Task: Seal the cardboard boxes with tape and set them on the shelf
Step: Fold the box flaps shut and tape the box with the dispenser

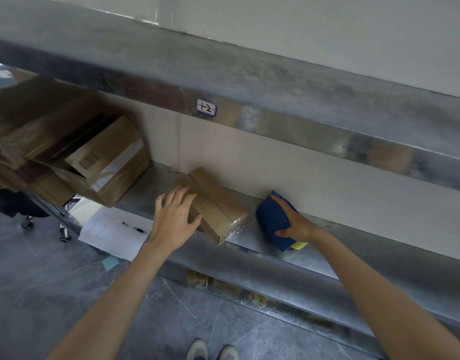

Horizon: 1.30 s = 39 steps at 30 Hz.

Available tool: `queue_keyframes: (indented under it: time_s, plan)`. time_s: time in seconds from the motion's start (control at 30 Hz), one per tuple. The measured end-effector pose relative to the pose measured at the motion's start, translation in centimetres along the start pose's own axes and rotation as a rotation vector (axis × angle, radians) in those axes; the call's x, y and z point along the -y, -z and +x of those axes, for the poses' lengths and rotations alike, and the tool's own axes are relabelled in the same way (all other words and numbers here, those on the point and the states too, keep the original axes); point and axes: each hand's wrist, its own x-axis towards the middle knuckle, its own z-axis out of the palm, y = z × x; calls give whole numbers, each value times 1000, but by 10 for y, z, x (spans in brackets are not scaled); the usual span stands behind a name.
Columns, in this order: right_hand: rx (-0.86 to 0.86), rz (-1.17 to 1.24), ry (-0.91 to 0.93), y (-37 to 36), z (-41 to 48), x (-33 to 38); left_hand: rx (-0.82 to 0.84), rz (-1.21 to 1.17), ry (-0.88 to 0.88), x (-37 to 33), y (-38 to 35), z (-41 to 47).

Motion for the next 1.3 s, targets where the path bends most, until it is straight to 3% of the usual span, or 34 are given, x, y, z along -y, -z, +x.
queue_keyframes:
  time_s: [0.27, 0.5, 0.73, 0.93, 1.17, 1.3]
  plan:
    - [-67, -215, 9, 7, -17, 24, -15, -62, -32, -4, 4, -1]
    - [-335, -352, 181, 18, -35, 63, -32, -266, -38, -22, 19, 9]
    - [-308, -448, 436, 19, -48, 81, 19, -587, -86, -28, 27, 25]
    - [-376, -605, 671, 11, -62, 83, 213, -737, -156, -32, 31, 24]
    - [-338, -639, 730, 2, -71, 88, 334, -840, -156, -26, 21, 19]
    - [-326, -635, 721, 0, -74, 93, 313, -867, -159, -28, 24, 18]
